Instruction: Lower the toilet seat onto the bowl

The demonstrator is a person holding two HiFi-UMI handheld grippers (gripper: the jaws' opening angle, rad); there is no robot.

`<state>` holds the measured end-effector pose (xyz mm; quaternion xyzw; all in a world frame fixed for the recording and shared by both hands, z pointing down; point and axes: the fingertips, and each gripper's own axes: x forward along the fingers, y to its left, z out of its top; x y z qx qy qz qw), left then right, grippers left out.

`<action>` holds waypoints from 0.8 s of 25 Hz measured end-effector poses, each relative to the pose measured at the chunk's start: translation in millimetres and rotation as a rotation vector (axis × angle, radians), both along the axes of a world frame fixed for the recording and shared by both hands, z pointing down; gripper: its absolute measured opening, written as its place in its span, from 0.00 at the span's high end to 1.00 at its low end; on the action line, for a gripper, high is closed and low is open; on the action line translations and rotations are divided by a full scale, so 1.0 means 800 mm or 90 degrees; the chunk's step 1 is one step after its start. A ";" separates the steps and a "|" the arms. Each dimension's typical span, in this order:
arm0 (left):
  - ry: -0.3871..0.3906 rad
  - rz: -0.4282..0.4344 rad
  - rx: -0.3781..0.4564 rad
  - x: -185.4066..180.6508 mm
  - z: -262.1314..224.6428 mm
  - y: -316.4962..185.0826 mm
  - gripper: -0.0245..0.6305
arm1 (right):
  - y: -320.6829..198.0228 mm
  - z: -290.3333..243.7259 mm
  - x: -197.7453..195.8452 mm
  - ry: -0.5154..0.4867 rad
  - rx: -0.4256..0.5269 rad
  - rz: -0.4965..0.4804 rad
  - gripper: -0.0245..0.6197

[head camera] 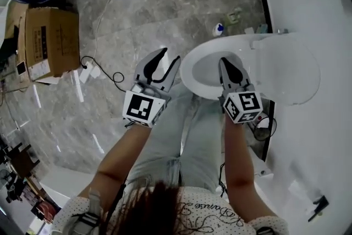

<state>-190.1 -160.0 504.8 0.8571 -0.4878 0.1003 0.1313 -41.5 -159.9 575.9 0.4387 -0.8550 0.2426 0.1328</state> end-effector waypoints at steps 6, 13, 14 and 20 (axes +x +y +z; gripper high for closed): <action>0.015 0.041 0.052 0.027 -0.098 -0.009 0.75 | -0.013 -0.145 0.020 -0.018 0.103 0.035 0.95; 0.042 0.074 0.104 0.061 -0.200 -0.011 0.77 | -0.007 -0.273 0.055 -0.002 0.198 0.053 0.95; 0.044 0.084 0.112 0.065 -0.211 -0.009 0.78 | -0.004 -0.287 0.061 0.004 0.211 0.056 0.95; 0.078 0.140 0.150 0.094 -0.275 -0.003 0.87 | 0.014 -0.361 0.100 0.016 0.277 0.091 0.95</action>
